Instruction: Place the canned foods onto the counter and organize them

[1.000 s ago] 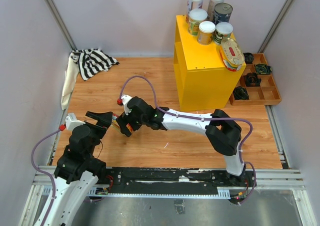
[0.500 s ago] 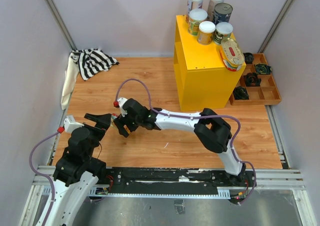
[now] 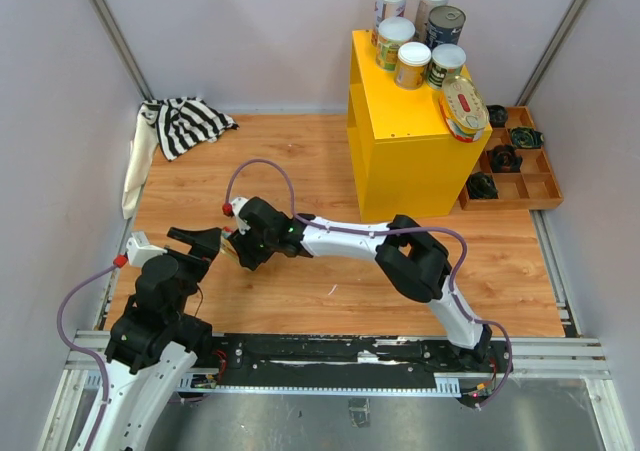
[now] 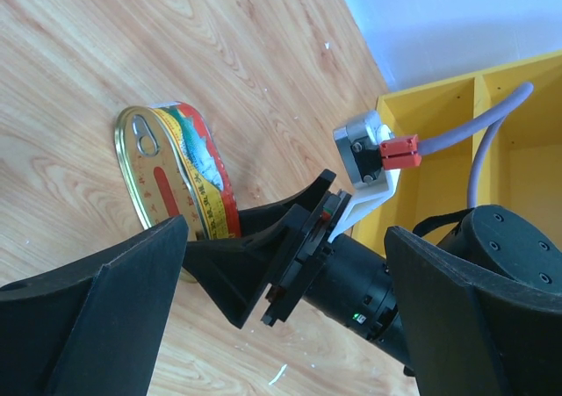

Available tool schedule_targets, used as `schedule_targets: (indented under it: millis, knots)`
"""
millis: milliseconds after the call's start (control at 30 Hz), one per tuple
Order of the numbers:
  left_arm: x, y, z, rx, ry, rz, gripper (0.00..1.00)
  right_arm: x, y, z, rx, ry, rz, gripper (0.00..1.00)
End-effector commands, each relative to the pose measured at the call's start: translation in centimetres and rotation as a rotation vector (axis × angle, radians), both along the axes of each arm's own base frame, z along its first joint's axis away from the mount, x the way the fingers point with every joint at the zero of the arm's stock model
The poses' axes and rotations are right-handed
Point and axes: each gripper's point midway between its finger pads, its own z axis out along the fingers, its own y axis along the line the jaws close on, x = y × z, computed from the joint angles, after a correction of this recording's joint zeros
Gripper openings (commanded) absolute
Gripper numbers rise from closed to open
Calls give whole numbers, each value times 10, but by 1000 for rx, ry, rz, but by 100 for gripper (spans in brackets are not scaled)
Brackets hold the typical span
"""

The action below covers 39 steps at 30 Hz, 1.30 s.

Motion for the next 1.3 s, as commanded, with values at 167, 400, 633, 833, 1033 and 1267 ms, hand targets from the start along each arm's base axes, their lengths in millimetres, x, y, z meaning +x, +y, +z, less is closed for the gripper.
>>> schedule_targets:
  millis: [167, 400, 633, 833, 1033, 1267]
  knots:
    - [-2, 9, 20, -5, -47, 40, 99, -5, 2, 9, 14, 94, -25, 20]
    - [2, 8, 20, -5, -60, 45, 99, -11, 4, 45, 86, 140, -46, 10]
    - [4, 11, 38, 16, -93, 47, 99, -23, -4, 75, 139, 167, -39, 1]
    - [-1, 12, 45, 0, -122, 52, 99, -34, -18, 119, 210, 173, -46, 1]
    - [-3, 14, 52, 5, -141, 55, 99, -44, -38, 166, 275, 156, -64, 1]
    - [-2, 14, 65, 3, -173, 51, 99, -54, -71, 220, 358, 131, -113, 1]
